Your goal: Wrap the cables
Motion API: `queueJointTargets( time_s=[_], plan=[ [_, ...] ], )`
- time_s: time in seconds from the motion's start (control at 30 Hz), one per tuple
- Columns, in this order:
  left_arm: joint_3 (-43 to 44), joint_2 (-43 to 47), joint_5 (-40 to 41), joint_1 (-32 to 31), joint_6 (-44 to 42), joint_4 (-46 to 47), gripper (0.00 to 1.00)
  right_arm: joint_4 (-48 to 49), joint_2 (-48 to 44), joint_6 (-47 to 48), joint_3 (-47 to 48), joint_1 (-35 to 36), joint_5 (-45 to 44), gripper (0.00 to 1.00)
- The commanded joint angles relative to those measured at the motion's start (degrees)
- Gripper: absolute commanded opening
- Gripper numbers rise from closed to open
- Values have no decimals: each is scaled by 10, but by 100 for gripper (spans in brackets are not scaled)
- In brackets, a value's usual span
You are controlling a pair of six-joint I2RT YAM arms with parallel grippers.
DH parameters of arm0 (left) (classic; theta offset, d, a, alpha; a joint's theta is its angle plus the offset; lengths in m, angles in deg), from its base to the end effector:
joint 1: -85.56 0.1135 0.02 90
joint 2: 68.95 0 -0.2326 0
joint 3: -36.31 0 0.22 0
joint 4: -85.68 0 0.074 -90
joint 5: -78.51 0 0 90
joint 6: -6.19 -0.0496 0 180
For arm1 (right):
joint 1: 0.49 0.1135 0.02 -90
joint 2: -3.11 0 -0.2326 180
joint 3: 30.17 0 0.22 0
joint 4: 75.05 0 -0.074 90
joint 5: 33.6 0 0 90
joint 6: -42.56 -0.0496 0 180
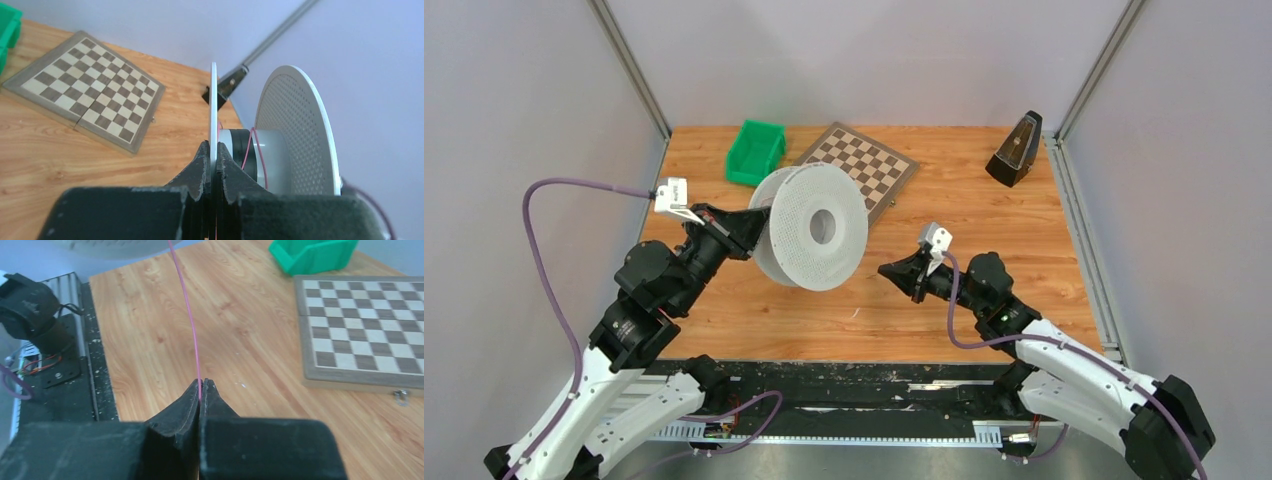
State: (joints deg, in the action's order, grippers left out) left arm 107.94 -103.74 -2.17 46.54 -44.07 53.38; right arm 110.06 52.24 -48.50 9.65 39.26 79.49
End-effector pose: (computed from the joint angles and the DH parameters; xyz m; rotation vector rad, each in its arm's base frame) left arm 0.1042 -0.0741 0.3879 -0.1481 1.5664 -0.9777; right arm 0.1446 0.1455 0.2450 -0.8583 1.4811 0.8669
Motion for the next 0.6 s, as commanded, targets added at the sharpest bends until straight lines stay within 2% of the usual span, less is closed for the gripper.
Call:
queueJointTargets(
  time_s=[0.0,0.3,0.43,0.57],
  plan=[
    [5,8,140,-1,136,67,0,63,29,-21,13,31,15,0],
    [14,-15,219,-1,151,86,0,70,89,-8,80,153,-39,0],
    [13,-26,241,-1,118,92,0,80,139,-9,105,206,-44,0],
    [16,-49,264,-1,51,100,0,48,171,-11,141,241,-61,0]
  ],
)
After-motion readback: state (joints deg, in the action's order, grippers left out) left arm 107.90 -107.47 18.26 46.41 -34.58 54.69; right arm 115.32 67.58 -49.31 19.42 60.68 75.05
